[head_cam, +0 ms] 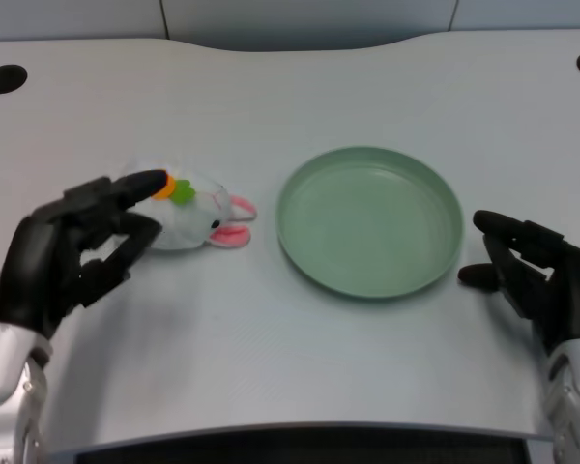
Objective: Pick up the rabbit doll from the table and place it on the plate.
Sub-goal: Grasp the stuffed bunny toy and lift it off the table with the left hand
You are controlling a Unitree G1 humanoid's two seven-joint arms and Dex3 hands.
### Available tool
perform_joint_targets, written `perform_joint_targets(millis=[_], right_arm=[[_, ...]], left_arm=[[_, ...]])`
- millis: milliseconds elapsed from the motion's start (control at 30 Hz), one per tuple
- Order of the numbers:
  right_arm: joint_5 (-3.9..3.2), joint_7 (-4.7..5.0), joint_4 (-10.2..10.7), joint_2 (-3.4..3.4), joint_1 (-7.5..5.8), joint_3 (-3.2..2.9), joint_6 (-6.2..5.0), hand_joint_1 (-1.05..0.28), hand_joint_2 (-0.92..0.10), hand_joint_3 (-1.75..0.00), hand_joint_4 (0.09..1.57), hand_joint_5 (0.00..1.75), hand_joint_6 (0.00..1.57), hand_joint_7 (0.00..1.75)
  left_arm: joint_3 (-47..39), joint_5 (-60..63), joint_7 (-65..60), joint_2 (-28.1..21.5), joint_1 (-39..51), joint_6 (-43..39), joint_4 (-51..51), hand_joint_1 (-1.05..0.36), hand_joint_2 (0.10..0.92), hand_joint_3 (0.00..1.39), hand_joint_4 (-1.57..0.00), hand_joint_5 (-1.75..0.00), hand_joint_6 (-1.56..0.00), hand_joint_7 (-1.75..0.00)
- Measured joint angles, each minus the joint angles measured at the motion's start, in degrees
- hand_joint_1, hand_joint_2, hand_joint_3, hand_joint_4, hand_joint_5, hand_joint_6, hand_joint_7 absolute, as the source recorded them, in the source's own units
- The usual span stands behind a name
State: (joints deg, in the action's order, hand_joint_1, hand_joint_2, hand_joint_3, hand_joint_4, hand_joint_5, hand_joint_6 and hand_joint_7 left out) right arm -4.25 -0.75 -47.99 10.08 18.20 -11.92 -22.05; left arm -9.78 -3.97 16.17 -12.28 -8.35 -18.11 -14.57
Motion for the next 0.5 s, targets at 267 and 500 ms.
perform_joint_targets(millis=[267, 500], right_arm=[[0.06, -0.06, 0.0, -0.26, 0.01, 0.11, 0.01, -0.40, -0.92, -0.16, 0.88, 0.86, 1.02, 0.01], [0.34, 0.40, 0.3, -0.37, -0.04, 0.34, 0.04, -0.40, -0.92, -0.17, 0.88, 0.85, 1.02, 0.01]], left_arm=[[5.1, 12.7, -0.6, -9.7, -7.7, -3.7, -2.3, -0.58, 0.921, 0.08, -0.27, -0.90, -0.62, 0.00], [11.7, 24.3, 2.8, -17.2, -13.3, 0.2, -2.6, -0.75, 0.921, 0.07, -0.16, -0.33, -0.31, 0.00]])
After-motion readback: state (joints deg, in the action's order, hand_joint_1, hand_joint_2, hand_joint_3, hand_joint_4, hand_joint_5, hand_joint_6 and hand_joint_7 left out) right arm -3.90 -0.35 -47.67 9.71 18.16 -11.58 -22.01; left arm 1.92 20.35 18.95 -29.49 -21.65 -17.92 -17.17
